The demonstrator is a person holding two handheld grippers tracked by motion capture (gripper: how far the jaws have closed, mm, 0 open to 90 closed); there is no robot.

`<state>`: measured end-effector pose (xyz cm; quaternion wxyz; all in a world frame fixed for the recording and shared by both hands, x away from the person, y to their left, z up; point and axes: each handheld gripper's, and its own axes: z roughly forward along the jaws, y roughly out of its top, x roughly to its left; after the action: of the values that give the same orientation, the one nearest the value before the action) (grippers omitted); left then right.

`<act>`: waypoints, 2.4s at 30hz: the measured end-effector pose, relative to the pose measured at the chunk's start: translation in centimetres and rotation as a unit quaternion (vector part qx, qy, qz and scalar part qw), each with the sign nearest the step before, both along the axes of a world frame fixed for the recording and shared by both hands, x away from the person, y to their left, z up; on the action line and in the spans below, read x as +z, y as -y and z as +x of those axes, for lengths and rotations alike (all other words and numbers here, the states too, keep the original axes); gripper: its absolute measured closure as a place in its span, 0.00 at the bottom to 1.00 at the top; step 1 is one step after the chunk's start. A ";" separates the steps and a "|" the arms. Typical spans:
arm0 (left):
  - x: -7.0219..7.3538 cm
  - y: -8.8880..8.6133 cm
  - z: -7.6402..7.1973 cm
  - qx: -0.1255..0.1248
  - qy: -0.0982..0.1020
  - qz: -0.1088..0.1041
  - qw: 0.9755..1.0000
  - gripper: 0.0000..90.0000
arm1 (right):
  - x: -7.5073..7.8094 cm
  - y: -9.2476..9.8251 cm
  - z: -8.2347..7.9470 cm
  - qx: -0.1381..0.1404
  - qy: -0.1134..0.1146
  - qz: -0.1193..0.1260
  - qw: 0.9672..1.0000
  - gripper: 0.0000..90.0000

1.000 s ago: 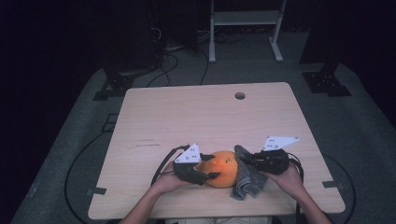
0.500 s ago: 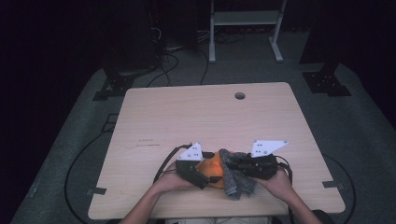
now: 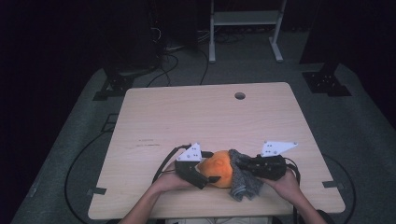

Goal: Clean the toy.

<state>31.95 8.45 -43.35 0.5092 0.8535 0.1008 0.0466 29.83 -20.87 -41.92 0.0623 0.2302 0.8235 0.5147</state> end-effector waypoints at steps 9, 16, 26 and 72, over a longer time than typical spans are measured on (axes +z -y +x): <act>-0.7 0.2 0.4 0.013 -0.014 0.031 0.999 0.26 | -0.3 0.7 0.6 -0.014 -0.008 0.006 1.000 0.91; -0.5 -0.2 0.6 0.025 -0.026 0.008 0.999 0.46 | -1.4 2.8 1.0 -0.048 -0.034 0.015 0.998 0.91; 0.5 0.1 0.0 0.022 -0.032 -0.029 0.999 0.47 | 3.1 0.5 -1.3 -0.008 0.041 0.061 0.997 0.91; 2.7 -2.2 0.3 0.057 -0.035 -0.014 0.998 0.48 | 2.7 -3.4 -0.1 -0.011 0.082 0.056 0.995 0.91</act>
<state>32.23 10.63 -40.66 0.5134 0.8404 0.1676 0.0444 29.69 -17.50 -39.17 0.1222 0.1995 0.7832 0.5760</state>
